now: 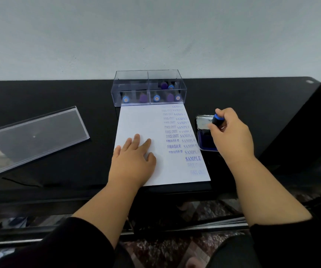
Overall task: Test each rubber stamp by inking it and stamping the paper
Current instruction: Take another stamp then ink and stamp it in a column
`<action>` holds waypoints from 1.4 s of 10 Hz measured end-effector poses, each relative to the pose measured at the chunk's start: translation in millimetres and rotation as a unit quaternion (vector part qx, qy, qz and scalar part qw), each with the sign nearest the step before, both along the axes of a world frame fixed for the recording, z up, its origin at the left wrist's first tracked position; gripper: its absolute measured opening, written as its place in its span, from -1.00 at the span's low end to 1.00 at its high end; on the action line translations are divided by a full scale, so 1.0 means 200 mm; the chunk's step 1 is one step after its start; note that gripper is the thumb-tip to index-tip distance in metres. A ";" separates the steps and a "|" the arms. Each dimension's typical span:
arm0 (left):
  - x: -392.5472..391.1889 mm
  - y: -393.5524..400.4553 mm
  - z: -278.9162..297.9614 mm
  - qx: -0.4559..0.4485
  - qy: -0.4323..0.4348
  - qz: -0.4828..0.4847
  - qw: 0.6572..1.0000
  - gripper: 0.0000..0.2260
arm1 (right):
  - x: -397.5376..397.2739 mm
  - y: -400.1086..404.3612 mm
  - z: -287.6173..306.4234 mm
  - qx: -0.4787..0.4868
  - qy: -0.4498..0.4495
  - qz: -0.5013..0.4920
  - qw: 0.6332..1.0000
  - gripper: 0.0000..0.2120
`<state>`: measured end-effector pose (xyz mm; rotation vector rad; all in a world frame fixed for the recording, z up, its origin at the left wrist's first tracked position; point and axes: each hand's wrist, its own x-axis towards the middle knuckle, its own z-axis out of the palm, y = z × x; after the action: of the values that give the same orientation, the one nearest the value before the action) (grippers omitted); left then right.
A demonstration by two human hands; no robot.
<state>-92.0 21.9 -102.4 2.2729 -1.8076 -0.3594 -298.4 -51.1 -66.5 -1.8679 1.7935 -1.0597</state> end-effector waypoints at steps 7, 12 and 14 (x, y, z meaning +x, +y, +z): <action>0.00 0.00 -0.01 -0.001 0.001 -0.004 1.000 -0.54 | 0.01 -0.06 -0.05 0.010 0.085 -0.022 0.996 -0.69; -0.01 0.00 0.00 -0.001 0.007 -0.003 1.000 -0.55 | 0.03 0.03 0.00 -0.013 0.061 0.015 0.998 -0.73; -0.01 0.00 0.00 0.004 0.006 -0.004 1.000 -0.55 | 0.07 0.12 -0.01 -0.008 0.037 0.060 0.997 -0.73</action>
<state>-93.1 21.8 -101.6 2.2658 -1.8133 -0.3813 -283.4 -26.3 -68.9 -2.0226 1.6920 -0.9765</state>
